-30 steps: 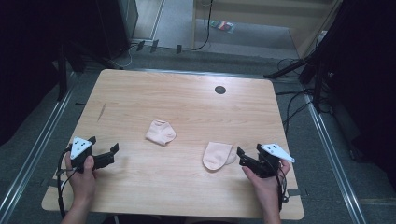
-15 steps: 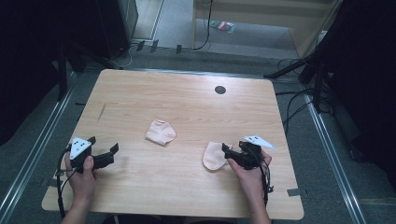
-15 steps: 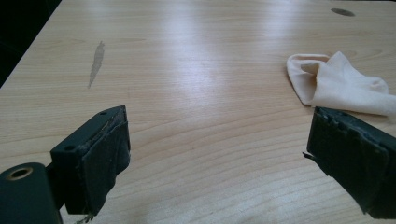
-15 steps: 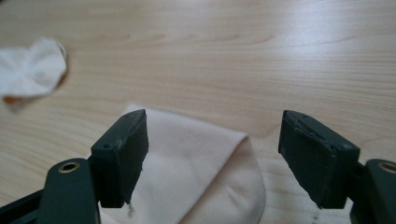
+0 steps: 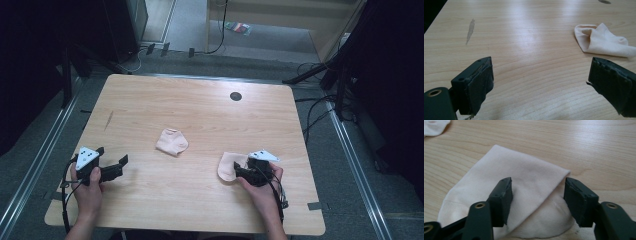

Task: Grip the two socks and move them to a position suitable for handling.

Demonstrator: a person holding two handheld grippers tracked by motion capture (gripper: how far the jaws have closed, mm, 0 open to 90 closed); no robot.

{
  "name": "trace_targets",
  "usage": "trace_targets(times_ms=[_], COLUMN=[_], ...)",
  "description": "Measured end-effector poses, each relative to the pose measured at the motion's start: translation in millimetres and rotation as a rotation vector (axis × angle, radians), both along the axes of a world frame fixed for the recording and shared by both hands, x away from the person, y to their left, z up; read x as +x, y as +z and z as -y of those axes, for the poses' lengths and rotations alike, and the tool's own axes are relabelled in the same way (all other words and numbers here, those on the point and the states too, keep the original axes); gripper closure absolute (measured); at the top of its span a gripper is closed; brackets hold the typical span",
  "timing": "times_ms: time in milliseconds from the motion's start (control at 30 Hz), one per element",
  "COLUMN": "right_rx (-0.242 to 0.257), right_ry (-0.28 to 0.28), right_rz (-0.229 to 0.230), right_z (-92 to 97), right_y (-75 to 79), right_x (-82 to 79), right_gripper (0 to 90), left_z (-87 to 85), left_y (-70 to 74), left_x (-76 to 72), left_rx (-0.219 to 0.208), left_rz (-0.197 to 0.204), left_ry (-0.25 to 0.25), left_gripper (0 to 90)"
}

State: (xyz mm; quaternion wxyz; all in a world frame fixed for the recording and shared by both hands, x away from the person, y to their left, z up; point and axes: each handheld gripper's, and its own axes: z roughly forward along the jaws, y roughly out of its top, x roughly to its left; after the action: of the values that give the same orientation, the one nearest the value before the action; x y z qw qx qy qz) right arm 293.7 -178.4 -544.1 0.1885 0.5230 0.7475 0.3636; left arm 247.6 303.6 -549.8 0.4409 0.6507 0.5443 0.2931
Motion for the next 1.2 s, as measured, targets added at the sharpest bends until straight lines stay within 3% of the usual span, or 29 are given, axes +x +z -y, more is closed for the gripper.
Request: trace_targets(times_ms=[67, 200, 233, 267, 367, 433, 533, 633, 800, 1033, 1200], right_rx=[-0.010, -0.003, -0.003, 0.034, 0.016, 0.036, 0.062, 0.051, 0.086, 0.136, 0.152], right_ry=[0.006, 0.022, 0.022, 0.025, 0.009, 0.005, -0.008, -0.016, -0.001, 0.022, 0.049], right_rz=[0.003, -0.002, -0.002, -0.020, 0.007, 0.036, 0.101, 0.161, 0.238, 0.269, 0.273], right_z=[1.0, 3.0, 3.0, 4.5, 1.4, -1.4, -7.7, -16.3, -34.3, -65.5, -91.5], right_y=[-0.1, 0.1, 0.1, 0.6, 3.6, 10.0, 23.5, 34.3, 53.0, 57.0, 49.8], right_x=[-1.8, -3.6, -3.6, -1.8, -2.8, -5.3, -12.3, -22.3, -39.9, -57.5, -70.8], right_gripper=[49.9, 76.0, 76.0, 83.2, 84.6, 84.8, 84.8, 84.8, 84.8, 84.6, 84.6], left_z=[0.0, -0.9, -0.9, -0.4, 2.3, 5.9, 16.6, 32.2, 62.3, 98.7, 109.4], left_y=[0.0, -0.1, -0.1, 0.0, 6.2, 11.8, 17.7, 21.1, 26.9, 28.6, 26.8], left_x=[0.0, 0.7, 0.7, 0.8, -2.8, -5.2, -8.6, -13.0, -21.0, -30.1, -33.6], left_rx=[-0.001, -0.011, -0.011, -0.003, -0.001, -0.027, -0.015, -0.004, -0.009, -0.059, -0.074], left_rz=[-0.002, -0.013, -0.013, -0.014, -0.009, 0.003, 0.020, 0.033, 0.038, 0.020, 0.011], left_ry=[0.000, 0.001, 0.001, 0.007, 0.017, 0.007, -0.017, -0.059, -0.151, -0.286, -0.325], left_gripper=[6.5, 6.5, 6.5, 6.5, 6.5, 6.5, 6.5, 6.5, 6.5, 6.5, 6.5])
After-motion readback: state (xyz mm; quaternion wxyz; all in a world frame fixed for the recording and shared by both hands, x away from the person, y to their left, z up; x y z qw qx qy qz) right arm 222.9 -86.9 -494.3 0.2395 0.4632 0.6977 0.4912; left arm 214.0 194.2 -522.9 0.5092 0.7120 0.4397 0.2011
